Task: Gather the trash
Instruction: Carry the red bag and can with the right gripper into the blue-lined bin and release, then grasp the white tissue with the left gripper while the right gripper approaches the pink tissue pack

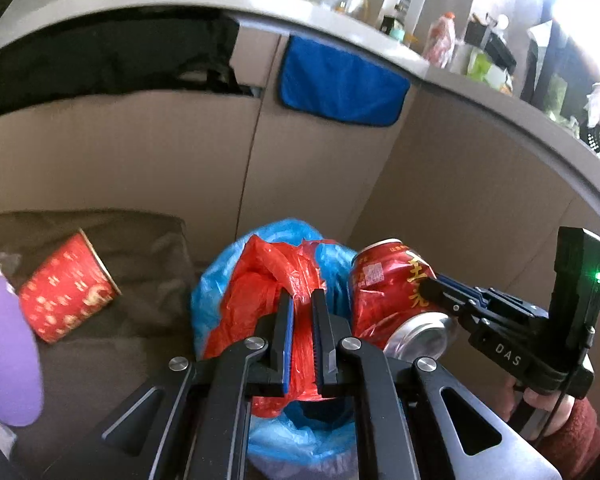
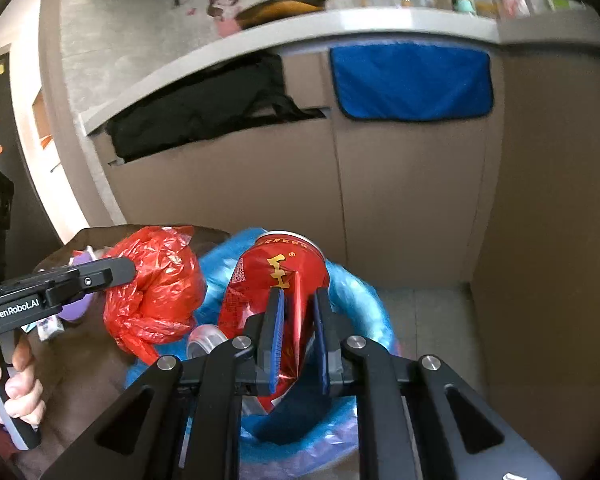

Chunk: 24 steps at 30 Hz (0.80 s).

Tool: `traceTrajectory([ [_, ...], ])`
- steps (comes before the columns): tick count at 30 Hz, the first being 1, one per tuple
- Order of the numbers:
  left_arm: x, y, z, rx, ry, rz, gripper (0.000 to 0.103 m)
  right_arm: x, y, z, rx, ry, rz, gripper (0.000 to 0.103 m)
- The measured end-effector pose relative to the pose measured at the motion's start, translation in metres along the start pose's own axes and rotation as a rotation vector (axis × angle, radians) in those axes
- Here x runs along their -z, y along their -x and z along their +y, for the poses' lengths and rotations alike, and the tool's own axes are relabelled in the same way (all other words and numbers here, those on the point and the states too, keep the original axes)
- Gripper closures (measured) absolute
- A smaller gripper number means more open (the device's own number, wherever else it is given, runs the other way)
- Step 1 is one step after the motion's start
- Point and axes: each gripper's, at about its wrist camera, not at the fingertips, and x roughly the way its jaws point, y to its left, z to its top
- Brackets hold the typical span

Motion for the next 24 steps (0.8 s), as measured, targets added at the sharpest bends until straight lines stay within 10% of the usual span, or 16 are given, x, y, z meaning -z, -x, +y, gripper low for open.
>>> traceTrajectory([
  [24,0.023,0.029,0.004,-0.086,-0.066,-0.047,0.079,0.025,-0.001,0.014,0.021,-0.023,0.005,0.087],
])
